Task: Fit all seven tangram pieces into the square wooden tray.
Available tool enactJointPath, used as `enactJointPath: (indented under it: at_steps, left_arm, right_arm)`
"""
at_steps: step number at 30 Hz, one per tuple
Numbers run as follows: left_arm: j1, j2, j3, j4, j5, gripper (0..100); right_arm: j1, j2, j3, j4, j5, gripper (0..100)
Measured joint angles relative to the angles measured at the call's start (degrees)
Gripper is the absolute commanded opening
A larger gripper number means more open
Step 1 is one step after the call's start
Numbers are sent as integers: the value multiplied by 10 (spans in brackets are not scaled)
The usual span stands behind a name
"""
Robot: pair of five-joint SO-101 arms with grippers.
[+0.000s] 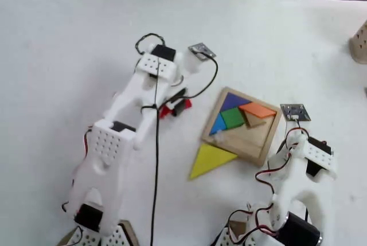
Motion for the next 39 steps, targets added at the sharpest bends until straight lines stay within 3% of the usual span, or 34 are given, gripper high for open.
enactJointPath:
  at_steps: [9,12,16,27,32,39]
  left_arm:
    - [1,0,-1,0,0,144]
    - [1,0,-6,0,4,248]
    - [-7,4,-49,11,83,375]
    - [12,15,-110,-5,183,373]
    - [19,46,-119,-21,194,371]
    - [21,54,-143,-23,194,283]
  right_arm:
    - [0,0,0,0,0,18]
    - [0,0,0,0,0,18]
    - [0,0,0,0,0,18]
    - [0,0,0,0,0,18]
    - [0,0,0,0,0,18]
    - [0,0,0,0,0,18]
